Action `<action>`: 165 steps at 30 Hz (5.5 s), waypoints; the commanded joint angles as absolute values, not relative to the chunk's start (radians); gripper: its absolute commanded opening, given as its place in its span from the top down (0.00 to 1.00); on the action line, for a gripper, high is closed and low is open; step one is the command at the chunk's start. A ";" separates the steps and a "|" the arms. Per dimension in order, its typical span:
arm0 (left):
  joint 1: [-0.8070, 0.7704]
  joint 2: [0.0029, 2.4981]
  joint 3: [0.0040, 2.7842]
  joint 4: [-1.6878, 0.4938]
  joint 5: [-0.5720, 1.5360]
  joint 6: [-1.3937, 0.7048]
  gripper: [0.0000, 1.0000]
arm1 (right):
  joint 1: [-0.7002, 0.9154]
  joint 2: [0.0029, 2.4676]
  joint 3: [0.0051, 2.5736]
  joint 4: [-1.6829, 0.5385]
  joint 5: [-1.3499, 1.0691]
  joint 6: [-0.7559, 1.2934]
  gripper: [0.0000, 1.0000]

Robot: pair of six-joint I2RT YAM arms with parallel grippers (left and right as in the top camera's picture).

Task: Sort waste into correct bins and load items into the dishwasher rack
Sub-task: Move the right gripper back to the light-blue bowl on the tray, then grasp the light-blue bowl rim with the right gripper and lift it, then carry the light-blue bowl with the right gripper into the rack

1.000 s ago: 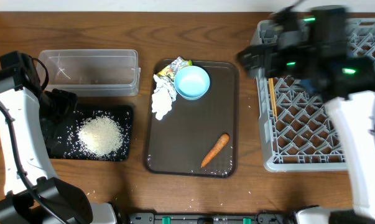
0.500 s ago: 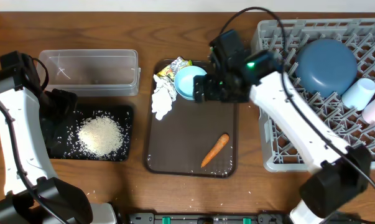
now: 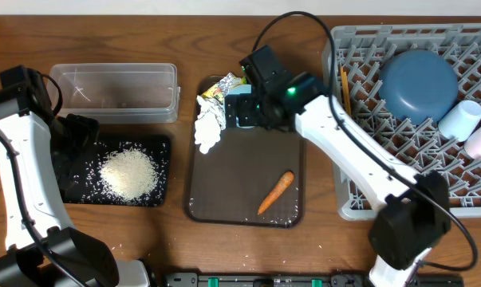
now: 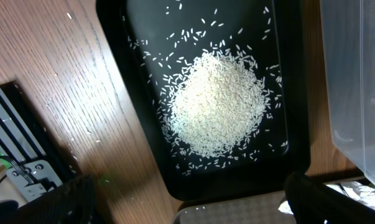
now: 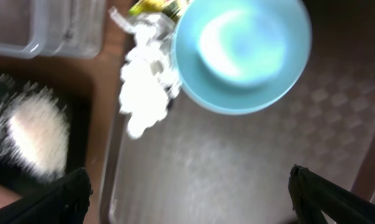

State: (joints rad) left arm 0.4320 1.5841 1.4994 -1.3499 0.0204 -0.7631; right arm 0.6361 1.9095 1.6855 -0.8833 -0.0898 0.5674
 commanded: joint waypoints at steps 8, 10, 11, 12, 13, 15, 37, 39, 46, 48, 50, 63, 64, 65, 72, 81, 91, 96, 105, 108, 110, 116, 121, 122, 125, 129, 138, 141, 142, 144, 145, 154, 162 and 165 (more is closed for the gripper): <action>0.435 1.594 1.508 -1.353 0.015 -0.772 0.01 | 0.615 2.066 1.689 -0.791 0.035 0.795 0.20; 0.435 1.594 1.508 -1.353 0.015 -0.772 0.01 | 0.609 2.084 1.689 -0.773 0.038 0.823 0.21; 0.435 1.594 1.508 -1.353 0.015 -0.772 0.01 | 0.606 2.095 1.689 -0.767 0.047 0.845 0.22; 0.435 1.594 1.508 -1.353 0.015 -0.772 0.01 | 0.604 2.104 1.689 -0.767 0.065 0.878 0.24; 0.435 1.594 1.508 -1.353 0.015 -0.772 0.01 | 0.603 2.114 1.689 -0.767 0.078 0.900 0.25; 0.435 1.594 1.508 -1.353 0.015 -0.772 0.01 | 0.599 2.130 1.689 -0.767 0.102 0.933 0.28; 0.435 1.594 1.508 -1.353 0.015 -0.772 0.01 | 0.586 2.168 1.689 -0.860 0.105 0.954 0.57; 0.435 1.594 1.508 -1.353 0.015 -0.772 0.01 | 0.586 2.176 1.689 -0.860 0.105 0.954 0.57; 0.435 1.594 1.508 -1.353 0.015 -0.772 0.01 | 0.581 2.195 1.689 -0.885 0.105 0.953 0.84; 0.435 1.594 1.508 -1.353 0.015 -0.772 0.01 | 0.576 2.190 1.689 -0.899 0.105 0.953 0.92; 0.435 1.594 1.508 -1.353 0.015 -0.772 0.01 | 0.568 2.182 1.689 -0.917 0.105 0.953 0.99; 0.435 1.594 1.508 -1.353 0.015 -0.772 0.01 | 0.422 2.000 1.689 -1.039 0.091 0.739 0.76; 0.435 1.594 1.508 -1.353 0.015 -0.772 0.01 | 0.418 1.991 1.689 -1.039 0.075 0.708 0.65; 0.435 1.594 1.508 -1.353 0.015 -0.772 0.01 | 0.416 1.985 1.689 -1.040 0.065 0.686 0.57; 0.435 1.594 1.508 -1.353 0.015 -0.772 0.01 | 0.440 1.982 1.689 -1.004 -0.037 0.559 0.39; 0.435 1.594 1.508 -1.353 0.015 -0.772 0.01 | 0.578 1.990 1.688 -0.879 -0.051 0.318 0.05; 0.435 1.594 1.508 -1.353 0.015 -0.772 0.01 | 0.704 2.102 1.688 -0.841 0.170 0.424 0.15; 0.435 1.594 1.508 -1.353 0.015 -0.772 0.01 | 0.707 2.149 1.688 -0.841 0.213 0.469 0.22; 0.435 1.594 1.508 -1.353 0.015 -0.772 0.01 | 0.706 2.162 1.687 -0.838 0.213 0.479 0.54; 0.435 1.594 1.508 -1.353 0.015 -0.772 0.01 | 0.709 2.162 1.687 -0.838 0.212 0.479 0.56; 0.435 1.594 1.508 -1.353 0.015 -0.772 0.01 | 0.708 2.162 1.687 -0.837 0.214 0.479 0.55; 0.435 1.594 1.508 -1.353 0.015 -0.772 0.01 | 0.707 2.162 1.685 -0.837 0.213 0.479 0.54; 0.435 1.594 1.508 -1.353 0.015 -0.772 0.01 | 0.707 2.162 1.671 -0.812 0.213 0.479 0.51; 0.435 1.594 1.508 -1.353 0.015 -0.772 0.01 | 0.707 2.162 1.665 -0.804 0.213 0.479 0.50; 0.435 1.594 1.508 -1.353 0.015 -0.772 0.01 | 0.707 2.162 1.645 -0.783 0.213 0.486 0.50; 0.435 1.594 1.508 -1.353 0.015 -0.772 0.01 | 0.706 2.162 1.622 -0.759 0.213 0.486 0.51; 0.435 1.594 1.508 -1.353 0.015 -0.772 0.01 | 0.707 2.162 1.622 -0.744 0.211 0.501 0.69; 0.435 1.594 1.508 -1.353 0.015 -0.772 0.01 | 0.707 2.162 1.622 -0.745 0.210 0.501 0.69; 0.435 1.594 1.508 -1.353 0.015 -0.772 0.01 | 0.706 2.162 1.622 -0.748 0.210 0.500 0.68; 0.435 1.594 1.508 -1.353 0.015 -0.772 0.01 | 0.706 2.162 1.622 -0.751 0.216 0.500 0.66; 0.435 1.594 1.508 -1.353 0.015 -0.772 0.01 | 0.706 2.163 1.622 -0.751 0.222 0.501 0.65; 0.435 1.594 1.508 -1.353 0.015 -0.772 0.01 | 0.701 2.210 1.621 -0.752 0.235 0.501 0.74; 0.435 1.594 1.508 -1.353 0.015 -0.772 0.01 | 0.699 2.174 1.641 -0.760 0.232 0.501 0.96; 0.435 1.594 1.508 -1.353 0.015 -0.772 0.01 | 0.698 2.137 1.642 -0.769 0.228 0.501 0.99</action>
State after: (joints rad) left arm 0.4320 1.5841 1.4994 -1.3502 0.0204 -0.7631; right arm 0.7006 2.1921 1.6276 -0.7639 0.2234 0.4927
